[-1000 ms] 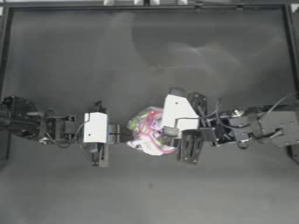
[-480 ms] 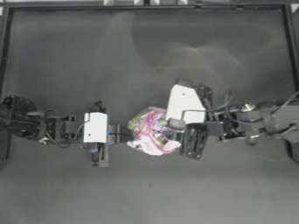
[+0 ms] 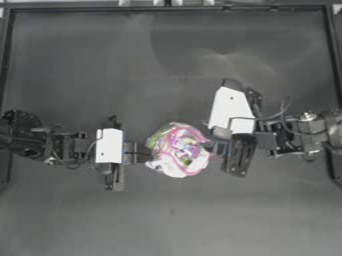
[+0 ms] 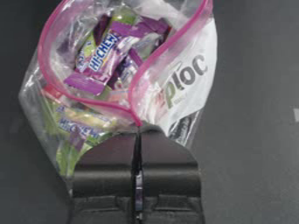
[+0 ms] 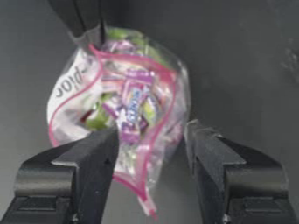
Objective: Put candy in bag
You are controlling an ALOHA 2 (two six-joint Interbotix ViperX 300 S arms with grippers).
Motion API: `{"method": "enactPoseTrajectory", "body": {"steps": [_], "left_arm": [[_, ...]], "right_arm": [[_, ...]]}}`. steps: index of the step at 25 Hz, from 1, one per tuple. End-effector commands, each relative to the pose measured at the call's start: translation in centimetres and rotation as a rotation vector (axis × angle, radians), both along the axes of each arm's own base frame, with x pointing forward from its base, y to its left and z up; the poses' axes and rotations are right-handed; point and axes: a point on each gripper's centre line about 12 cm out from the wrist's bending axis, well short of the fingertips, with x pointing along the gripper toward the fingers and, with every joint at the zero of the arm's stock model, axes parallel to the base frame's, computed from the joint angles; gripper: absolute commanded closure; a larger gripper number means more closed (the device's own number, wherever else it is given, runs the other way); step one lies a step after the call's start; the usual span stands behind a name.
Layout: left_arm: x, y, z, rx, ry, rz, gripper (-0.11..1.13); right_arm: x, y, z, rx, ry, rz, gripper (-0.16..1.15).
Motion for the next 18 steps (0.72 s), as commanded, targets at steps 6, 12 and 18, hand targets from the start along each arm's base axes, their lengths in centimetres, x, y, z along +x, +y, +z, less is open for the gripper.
{"method": "enactPoseTrajectory", "body": {"steps": [6, 12, 18], "left_arm": [[-0.1, 0.2, 2.9, 0.014, -0.068, 0.000, 0.96], [-0.2, 0.4, 4.3, 0.050, -0.062, -0.013, 0.96], [-0.7, 0.6, 5.2, 0.053, -0.071, -0.007, 0.96]], "right_arm": [[-0.8, 0.4, 0.6, 0.018, -0.025, 0.003, 0.15], [-1.0, 0.5, 0.3, 0.019, -0.019, 0.004, 0.15], [-1.1, 0.6, 0.4, 0.018, -0.018, 0.006, 0.15]]}}
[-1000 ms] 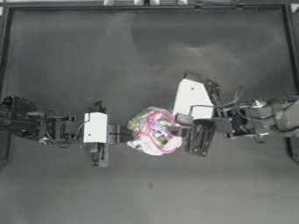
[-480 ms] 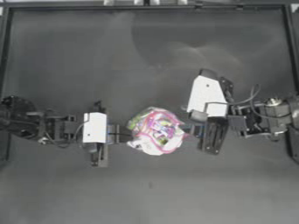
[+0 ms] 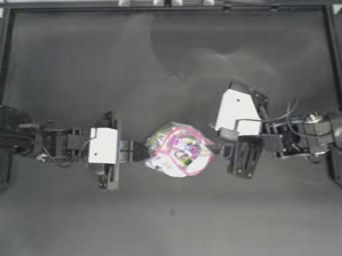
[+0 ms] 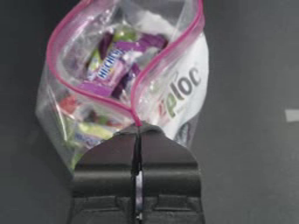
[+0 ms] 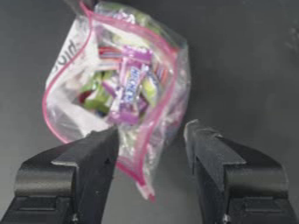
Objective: Put candy in bag
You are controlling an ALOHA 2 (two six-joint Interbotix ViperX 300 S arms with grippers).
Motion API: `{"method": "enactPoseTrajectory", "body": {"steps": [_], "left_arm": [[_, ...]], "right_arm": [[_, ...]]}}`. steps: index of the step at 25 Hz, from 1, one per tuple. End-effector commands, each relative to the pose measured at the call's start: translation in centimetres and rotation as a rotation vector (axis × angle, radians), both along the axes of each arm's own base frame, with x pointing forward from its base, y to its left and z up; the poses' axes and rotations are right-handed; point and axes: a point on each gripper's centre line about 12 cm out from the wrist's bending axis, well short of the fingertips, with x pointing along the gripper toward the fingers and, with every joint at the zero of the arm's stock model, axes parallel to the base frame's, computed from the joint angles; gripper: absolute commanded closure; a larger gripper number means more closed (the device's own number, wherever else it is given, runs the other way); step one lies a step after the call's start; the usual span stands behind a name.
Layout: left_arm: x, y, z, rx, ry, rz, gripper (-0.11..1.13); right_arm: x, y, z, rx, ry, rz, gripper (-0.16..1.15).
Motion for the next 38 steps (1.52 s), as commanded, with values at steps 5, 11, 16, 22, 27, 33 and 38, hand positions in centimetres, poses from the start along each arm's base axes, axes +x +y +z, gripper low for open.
{"method": "enactPoseTrajectory", "body": {"steps": [5, 11, 16, 22, 27, 33, 38], "left_arm": [[-0.6, 0.3, 3.3, 0.010, -0.062, 0.006, 0.96], [-1.2, 0.5, 4.4, 0.026, -0.072, 0.005, 0.96], [-1.8, 0.7, 5.1, 0.029, -0.064, 0.007, 0.96], [-2.7, 0.7, 5.4, 0.029, -0.064, 0.009, 0.96], [-3.3, 0.7, 5.5, 0.028, -0.064, 0.012, 0.96], [-3.9, 0.8, 5.5, 0.027, -0.061, 0.015, 0.96], [-4.1, 0.7, 5.3, 0.024, -0.055, 0.015, 0.96]], "right_arm": [[-0.6, 0.1, 1.6, 0.006, -0.051, 0.003, 0.15], [-0.9, 0.2, 1.6, 0.018, -0.054, -0.006, 0.15], [-1.1, 0.2, 1.5, 0.018, -0.053, -0.003, 0.15], [-1.5, 0.2, 1.7, 0.021, -0.059, -0.006, 0.15], [-1.7, 0.3, 1.7, 0.028, -0.060, -0.008, 0.15], [-1.8, 0.4, 1.7, 0.025, -0.061, 0.001, 0.15], [-1.7, 0.4, 1.8, 0.021, -0.063, 0.003, 0.15]]}}
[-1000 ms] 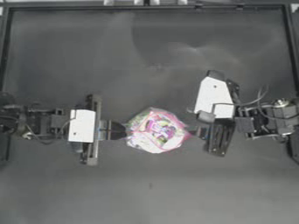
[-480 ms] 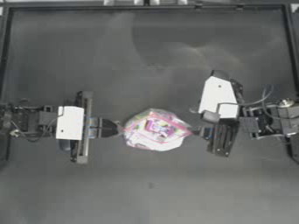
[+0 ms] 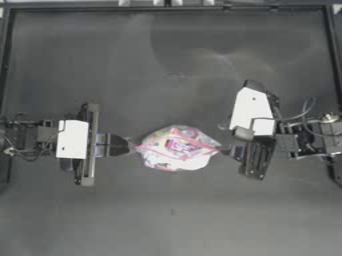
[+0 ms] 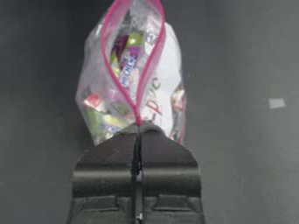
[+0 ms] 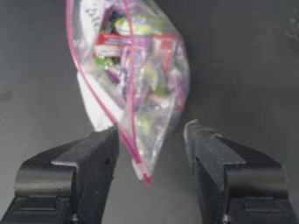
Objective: Put candy in bag
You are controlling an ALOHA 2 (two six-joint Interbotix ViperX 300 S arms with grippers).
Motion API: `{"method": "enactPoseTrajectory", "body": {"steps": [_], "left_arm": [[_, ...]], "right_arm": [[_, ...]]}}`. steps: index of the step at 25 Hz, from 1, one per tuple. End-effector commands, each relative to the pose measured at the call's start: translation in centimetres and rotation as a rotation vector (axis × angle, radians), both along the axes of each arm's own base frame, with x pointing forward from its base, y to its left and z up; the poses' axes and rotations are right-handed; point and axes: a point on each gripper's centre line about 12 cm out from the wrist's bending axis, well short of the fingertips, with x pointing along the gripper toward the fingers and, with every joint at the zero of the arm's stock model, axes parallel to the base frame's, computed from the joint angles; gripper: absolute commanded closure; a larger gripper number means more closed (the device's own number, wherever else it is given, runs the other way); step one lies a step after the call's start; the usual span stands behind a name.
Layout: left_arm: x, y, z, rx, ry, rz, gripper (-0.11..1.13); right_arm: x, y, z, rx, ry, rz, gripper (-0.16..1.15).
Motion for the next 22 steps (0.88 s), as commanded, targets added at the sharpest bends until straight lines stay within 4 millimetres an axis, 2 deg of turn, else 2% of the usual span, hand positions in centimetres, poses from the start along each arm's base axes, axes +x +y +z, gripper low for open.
{"method": "enactPoseTrajectory", "body": {"steps": [1, 11, 22], "left_arm": [[-0.08, 0.06, 1.33, 0.000, -0.045, 0.004, 0.96], [-0.69, 0.06, 0.51, -0.011, -0.021, 0.013, 0.96], [-0.73, 0.07, 0.46, -0.014, -0.020, 0.016, 0.96]], "right_arm": [[0.03, 0.11, 1.14, 0.000, -0.039, 0.008, 0.15], [0.07, 0.09, 1.21, -0.005, -0.040, 0.011, 0.15], [0.05, 0.10, 1.16, -0.005, -0.040, 0.012, 0.15]]}}
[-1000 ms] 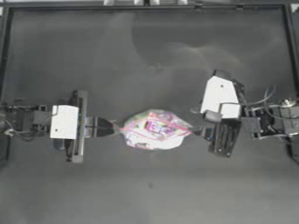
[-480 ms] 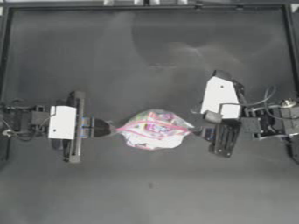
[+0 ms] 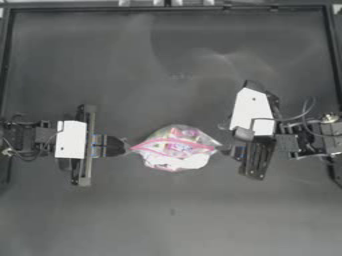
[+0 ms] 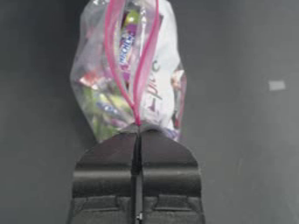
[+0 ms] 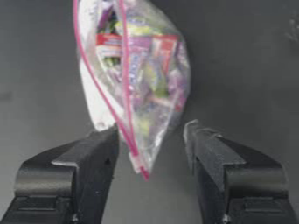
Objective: Put candy in bag
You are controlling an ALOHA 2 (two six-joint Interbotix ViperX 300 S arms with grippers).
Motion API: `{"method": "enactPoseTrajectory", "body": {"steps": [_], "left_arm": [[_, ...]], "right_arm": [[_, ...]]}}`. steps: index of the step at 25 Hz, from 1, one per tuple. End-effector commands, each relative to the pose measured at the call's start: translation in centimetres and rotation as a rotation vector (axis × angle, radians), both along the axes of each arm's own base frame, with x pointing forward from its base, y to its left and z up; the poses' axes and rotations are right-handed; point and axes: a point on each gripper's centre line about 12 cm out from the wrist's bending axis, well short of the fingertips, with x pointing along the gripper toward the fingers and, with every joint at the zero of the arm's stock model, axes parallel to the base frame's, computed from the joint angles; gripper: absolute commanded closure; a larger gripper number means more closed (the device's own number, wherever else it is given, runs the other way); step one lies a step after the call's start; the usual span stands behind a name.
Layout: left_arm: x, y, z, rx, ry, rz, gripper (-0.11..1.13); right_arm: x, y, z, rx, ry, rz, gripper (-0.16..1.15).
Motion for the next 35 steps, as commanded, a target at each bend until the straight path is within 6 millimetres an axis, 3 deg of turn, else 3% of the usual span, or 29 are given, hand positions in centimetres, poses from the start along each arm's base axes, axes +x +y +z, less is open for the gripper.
{"method": "enactPoseTrajectory", "body": {"steps": [1, 8, 13, 19, 21, 27, 35], "left_arm": [[0.0, 0.1, 1.4, 0.000, -0.049, 0.005, 0.96], [0.3, 0.1, 1.7, -0.001, -0.059, 0.007, 0.83], [0.5, 0.1, 2.0, 0.000, -0.068, 0.007, 0.53], [0.8, 0.5, 2.3, -0.010, -0.076, 0.026, 0.07], [0.8, 0.6, 2.3, -0.020, -0.077, 0.036, -0.02], [0.5, 0.5, 2.6, -0.028, -0.066, 0.037, 0.02], [-0.8, 0.4, 4.9, -0.055, -0.064, 0.040, 0.02]], "right_arm": [[0.0, 0.1, 1.2, 0.000, -0.042, 0.007, 0.15], [0.1, 0.0, 1.3, -0.005, -0.045, 0.010, 0.15], [0.1, 0.0, 1.2, -0.007, -0.045, 0.012, 0.15], [0.1, 0.1, 1.3, -0.008, -0.049, 0.015, 0.15], [0.1, 0.1, 1.3, -0.007, -0.048, 0.016, 0.15], [0.1, 0.0, 1.3, -0.019, -0.048, 0.022, 0.15], [-0.2, 0.0, 2.5, -0.038, -0.101, 0.046, 0.15]]}}
